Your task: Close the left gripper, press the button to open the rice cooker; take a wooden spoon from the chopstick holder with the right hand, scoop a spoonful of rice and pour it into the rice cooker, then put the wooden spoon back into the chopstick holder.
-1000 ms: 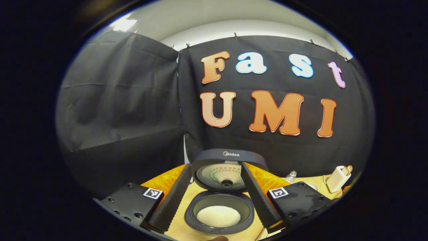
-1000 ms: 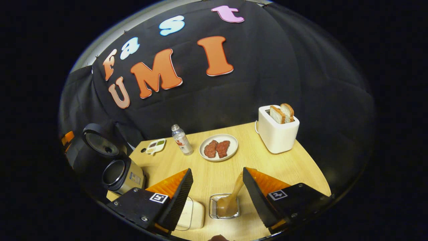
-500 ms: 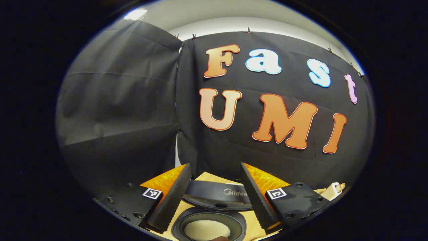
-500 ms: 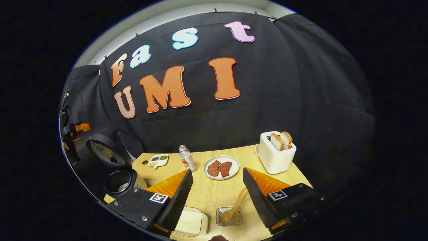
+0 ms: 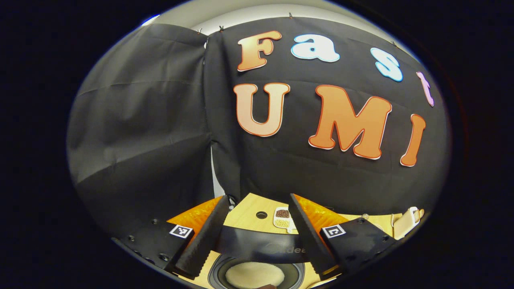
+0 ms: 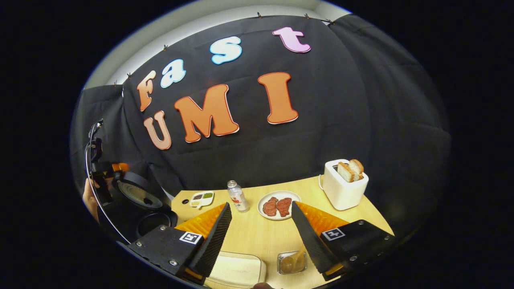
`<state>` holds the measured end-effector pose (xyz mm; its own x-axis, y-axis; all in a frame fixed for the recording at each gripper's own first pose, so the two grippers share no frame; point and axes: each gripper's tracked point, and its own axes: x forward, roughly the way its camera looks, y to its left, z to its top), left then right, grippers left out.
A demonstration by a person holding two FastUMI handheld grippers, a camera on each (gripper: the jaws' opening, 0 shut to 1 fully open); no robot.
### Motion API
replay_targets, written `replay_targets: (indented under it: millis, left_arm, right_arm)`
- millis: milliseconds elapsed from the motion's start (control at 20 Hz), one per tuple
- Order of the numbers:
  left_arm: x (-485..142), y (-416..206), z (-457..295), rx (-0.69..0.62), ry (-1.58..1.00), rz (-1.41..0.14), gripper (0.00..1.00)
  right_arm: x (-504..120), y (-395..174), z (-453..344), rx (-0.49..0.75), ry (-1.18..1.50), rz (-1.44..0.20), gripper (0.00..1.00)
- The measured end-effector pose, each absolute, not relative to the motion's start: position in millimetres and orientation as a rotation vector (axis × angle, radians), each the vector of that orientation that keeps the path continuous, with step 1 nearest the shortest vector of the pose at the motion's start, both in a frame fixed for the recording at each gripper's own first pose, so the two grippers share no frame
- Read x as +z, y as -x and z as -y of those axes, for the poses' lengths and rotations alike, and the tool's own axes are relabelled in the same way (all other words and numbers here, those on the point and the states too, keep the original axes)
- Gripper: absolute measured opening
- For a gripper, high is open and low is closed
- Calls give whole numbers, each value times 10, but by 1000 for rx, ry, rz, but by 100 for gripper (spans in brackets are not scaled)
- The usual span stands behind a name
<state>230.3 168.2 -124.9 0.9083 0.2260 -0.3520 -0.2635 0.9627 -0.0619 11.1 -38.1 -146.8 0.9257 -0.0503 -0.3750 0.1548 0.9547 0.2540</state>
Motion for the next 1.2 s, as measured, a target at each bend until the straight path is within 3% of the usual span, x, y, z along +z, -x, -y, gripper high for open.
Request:
replay_targets:
  millis: [500, 800, 1150, 1200]
  left_arm:
    - [-1761, -1661, -1601, 289, 59, -605, 100]
    - [-2508, -1162, -1447, 292, -17, -748, 100]
    - [-3223, -695, -1318, 251, 128, -1000, 100]
    - [-3112, -818, -1357, 245, 114, -954, 100]
  right_arm:
    - [-1550, -117, 63, 21, -287, -399, 93]
    - [-1662, -14, 101, 41, -274, -425, 93]
    - [-1704, 8, 26, 69, -277, -435, 93]
    - [-1696, 14, -3, 79, -278, -435, 93]
